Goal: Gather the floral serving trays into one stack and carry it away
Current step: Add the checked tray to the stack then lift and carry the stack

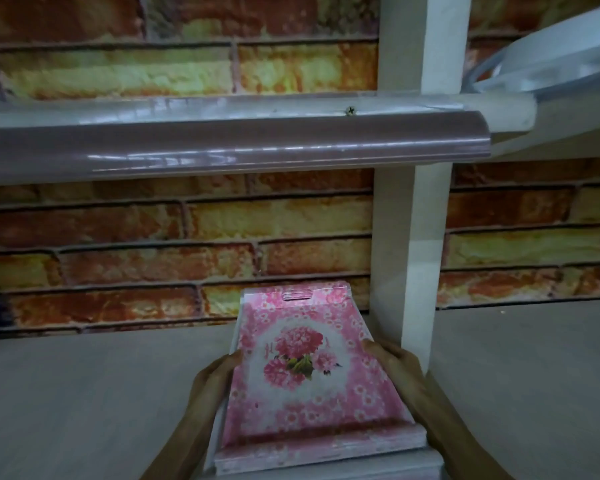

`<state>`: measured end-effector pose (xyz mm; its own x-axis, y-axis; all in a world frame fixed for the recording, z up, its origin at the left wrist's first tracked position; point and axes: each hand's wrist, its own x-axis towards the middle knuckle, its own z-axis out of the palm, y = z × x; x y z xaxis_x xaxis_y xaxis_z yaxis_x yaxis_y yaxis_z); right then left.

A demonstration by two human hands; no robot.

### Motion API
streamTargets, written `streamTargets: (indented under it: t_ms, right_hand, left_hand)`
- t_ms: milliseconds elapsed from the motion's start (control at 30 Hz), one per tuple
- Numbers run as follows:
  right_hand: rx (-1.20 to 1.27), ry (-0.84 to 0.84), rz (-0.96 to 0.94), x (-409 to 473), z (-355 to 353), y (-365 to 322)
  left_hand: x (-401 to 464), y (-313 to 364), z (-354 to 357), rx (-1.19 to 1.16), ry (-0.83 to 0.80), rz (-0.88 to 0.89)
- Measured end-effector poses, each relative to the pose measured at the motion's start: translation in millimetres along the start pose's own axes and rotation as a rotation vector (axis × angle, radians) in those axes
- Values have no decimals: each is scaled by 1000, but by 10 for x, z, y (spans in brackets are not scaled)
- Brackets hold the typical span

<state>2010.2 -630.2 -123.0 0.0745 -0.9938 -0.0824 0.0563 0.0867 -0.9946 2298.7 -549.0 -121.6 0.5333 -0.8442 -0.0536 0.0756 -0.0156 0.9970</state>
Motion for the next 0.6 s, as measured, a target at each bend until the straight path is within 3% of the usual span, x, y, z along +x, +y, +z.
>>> streamTargets:
  t_ms: [400, 600]
  right_hand:
    - [-12, -37, 27, 69, -2, 44]
    - [-91, -33, 36, 32, -2, 32]
  left_hand:
    - [86, -45, -64, 45, -33, -38]
    - [13, 6, -158, 76, -163, -7]
